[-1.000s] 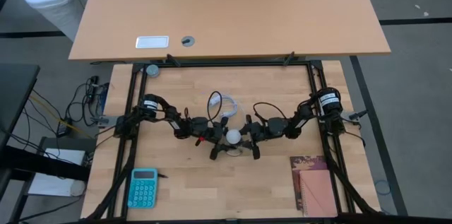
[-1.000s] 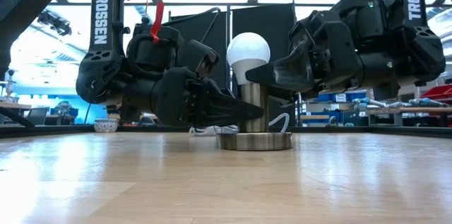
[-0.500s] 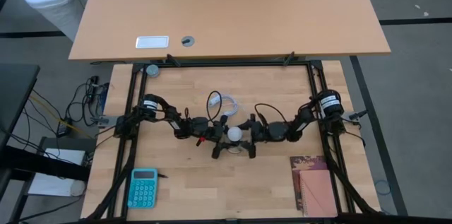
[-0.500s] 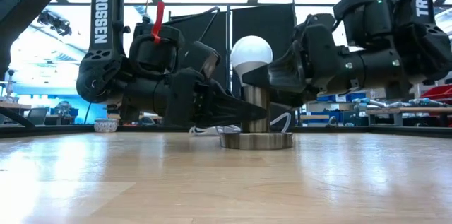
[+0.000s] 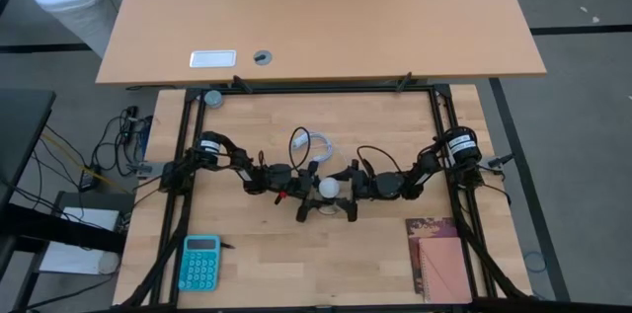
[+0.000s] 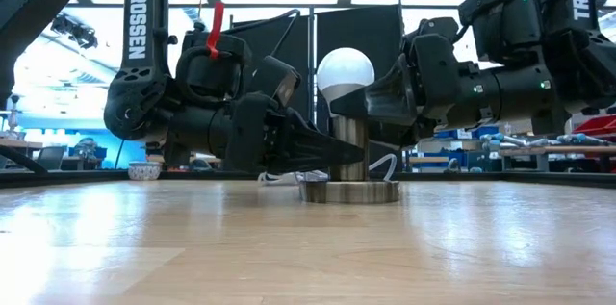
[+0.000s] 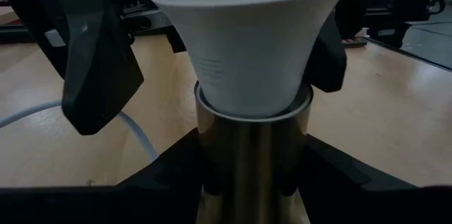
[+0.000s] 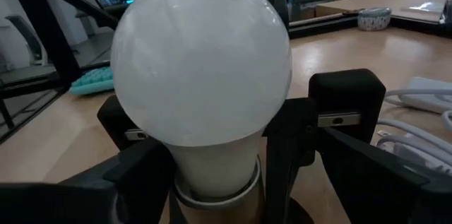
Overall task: Screw lightbulb
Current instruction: Remove the white lightbulb from the lamp socket
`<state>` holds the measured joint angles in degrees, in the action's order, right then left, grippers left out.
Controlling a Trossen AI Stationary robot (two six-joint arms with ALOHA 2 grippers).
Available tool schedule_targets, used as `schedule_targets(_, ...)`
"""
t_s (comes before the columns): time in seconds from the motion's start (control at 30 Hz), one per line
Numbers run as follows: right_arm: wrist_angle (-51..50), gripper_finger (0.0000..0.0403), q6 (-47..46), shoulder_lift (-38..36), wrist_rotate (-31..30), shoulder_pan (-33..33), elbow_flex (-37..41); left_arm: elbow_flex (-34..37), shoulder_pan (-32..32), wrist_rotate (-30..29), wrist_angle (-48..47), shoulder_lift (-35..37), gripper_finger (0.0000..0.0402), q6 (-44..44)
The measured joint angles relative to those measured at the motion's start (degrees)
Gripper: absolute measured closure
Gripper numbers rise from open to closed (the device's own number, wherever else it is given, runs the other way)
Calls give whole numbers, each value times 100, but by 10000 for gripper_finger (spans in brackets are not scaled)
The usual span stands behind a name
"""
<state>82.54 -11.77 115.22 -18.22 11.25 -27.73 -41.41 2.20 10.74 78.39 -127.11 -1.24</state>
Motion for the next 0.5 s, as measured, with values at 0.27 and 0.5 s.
schedule_targets(0.27, -57, 66, -217, -329, 40, 4, 411, -9, 0, -98, -16, 1, 208, 53)
schedule_targets(0.5, -84, 66, -247, -790, -336, 8, 914, 2, 4, -377, -20, 4, 208, 72)
